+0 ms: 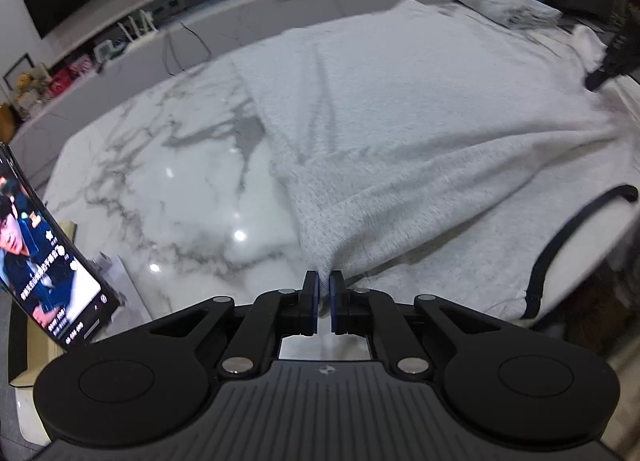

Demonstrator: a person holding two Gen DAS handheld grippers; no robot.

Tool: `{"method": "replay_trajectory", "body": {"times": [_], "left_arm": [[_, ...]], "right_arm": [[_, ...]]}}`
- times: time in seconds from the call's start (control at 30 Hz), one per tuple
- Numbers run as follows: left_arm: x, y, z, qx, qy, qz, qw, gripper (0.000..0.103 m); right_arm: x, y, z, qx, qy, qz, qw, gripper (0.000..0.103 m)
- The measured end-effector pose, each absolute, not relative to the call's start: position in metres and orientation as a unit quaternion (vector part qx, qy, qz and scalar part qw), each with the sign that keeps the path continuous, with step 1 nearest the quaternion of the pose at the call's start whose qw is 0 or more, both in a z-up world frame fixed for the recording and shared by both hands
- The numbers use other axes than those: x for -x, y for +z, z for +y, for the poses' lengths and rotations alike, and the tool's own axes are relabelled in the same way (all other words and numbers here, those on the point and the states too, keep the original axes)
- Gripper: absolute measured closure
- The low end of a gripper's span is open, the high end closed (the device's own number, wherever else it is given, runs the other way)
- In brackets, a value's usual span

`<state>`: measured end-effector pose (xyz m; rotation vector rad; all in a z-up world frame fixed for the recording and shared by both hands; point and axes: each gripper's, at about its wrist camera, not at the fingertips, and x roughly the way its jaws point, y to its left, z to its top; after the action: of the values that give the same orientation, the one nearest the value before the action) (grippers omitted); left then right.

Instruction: Fold clothes

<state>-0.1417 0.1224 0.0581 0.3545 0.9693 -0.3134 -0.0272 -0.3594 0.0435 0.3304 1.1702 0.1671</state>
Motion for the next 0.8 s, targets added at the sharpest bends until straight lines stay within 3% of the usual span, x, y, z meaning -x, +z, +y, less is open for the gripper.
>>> {"method": "replay_trajectory", "body": {"times": [0.2,0.23,0.33,0.47,0.7,0.77,0.8], "left_arm": [[0.148,0.049,0.121,-0.209,-0.135,0.485,0.839,0.093],[0.148,0.050,0.121,-0.205,-0.135,0.484,0.840,0.093],[0.146,0.053,0.122,-0.197,-0.134,0.482,0.843,0.093],[0.148,0.063,0.123,-0.187,-0.132,0.473,0.851,0.082],[0.144,0.086,0.135,-0.141,-0.127,0.451,0.872,0.074],[0.136,0.087,0.135,-0.144,-0.114,0.448,0.875,0.074],[0.131,0.087,0.135,-0.145,-0.110,0.445,0.877,0.074]], "right_arm": [[0.024,0.039,-0.363,-0.178,0.089,0.557,0.807,0.096],[0.022,0.038,-0.362,-0.180,0.097,0.560,0.803,0.094],[0.021,0.038,-0.358,-0.173,0.108,0.564,0.800,0.076],[0.024,0.037,-0.354,-0.163,0.111,0.575,0.794,0.073],[0.027,0.020,-0.348,-0.163,0.119,0.581,0.788,0.074],[0.028,0.021,-0.344,-0.147,0.120,0.580,0.792,0.092],[0.029,0.023,-0.342,-0.139,0.120,0.578,0.795,0.093]]}}
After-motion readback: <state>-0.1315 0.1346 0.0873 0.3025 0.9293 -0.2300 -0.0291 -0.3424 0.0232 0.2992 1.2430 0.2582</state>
